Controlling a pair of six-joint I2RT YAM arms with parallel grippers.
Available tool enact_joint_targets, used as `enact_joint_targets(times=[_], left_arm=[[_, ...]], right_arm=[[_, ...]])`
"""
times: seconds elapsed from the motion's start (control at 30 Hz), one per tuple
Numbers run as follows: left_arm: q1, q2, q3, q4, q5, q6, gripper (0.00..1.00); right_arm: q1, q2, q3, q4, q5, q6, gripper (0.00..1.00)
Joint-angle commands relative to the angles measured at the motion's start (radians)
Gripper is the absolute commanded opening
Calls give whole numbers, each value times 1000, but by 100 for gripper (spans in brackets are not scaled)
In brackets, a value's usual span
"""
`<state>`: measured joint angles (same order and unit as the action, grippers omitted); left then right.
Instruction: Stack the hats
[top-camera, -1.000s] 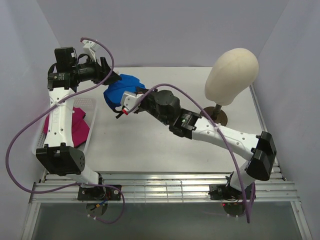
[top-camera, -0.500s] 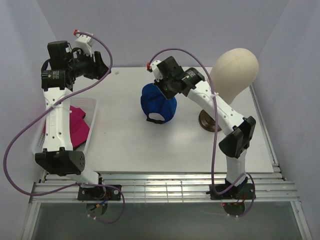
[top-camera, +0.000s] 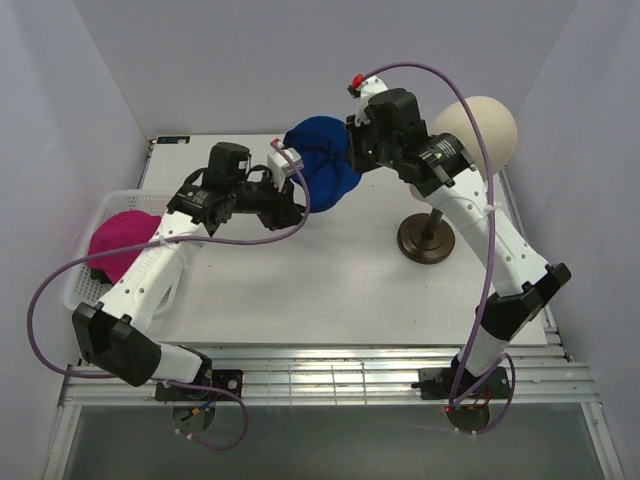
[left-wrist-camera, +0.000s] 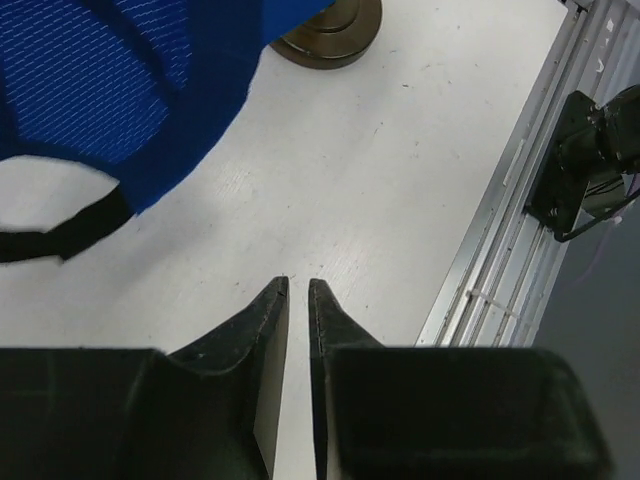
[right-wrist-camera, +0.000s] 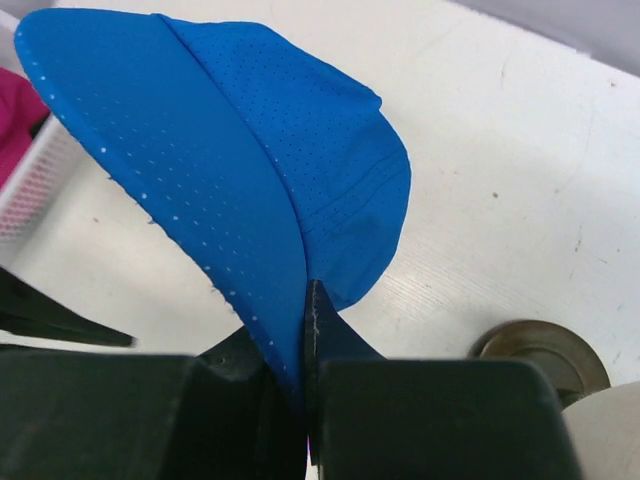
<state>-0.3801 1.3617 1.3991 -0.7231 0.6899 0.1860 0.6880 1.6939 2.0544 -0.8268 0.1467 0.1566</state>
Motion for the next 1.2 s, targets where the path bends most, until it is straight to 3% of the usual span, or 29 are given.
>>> enact_joint_targets(times=[0.0,0.17,0.27,0.43,0.53,0.57,0.6,0.7,0.87,1.03,1.17], left_arm=[[-69,-1,14,120,-143,-14,25],[-71,20,96,100,-202,-23,25],[-71,-18,109,87,-240,-16,26],[-69,-72,117,51,-314,6,27],[-69,-72,118,44,-345,10,27],[-71,-69,118,44,-339,9,27],[-69,-65,118,44,-333,9,27],[-69,-52,123,39,-313,4,27],[-69,-50,118,37,-305,3,27],[-69,-67,104,28,-306,10,27],[-69,-62,90,28,-319,13,27]], right_arm=[[10,-37,1,92,-9,69,8],[8,-25,102,78,48,5,8],[2,6,205,107,189,-134,8],[-7,44,228,332,607,-446,8],[-7,55,184,649,839,-755,8],[-7,58,173,887,887,-866,8],[-7,68,164,1023,956,-1120,8],[-10,66,110,1478,982,-1598,8],[-109,-40,-128,1503,1037,-1736,8],[-128,-174,-365,1419,1088,-1755,8],[-96,-224,-503,1570,1130,-1870,8]])
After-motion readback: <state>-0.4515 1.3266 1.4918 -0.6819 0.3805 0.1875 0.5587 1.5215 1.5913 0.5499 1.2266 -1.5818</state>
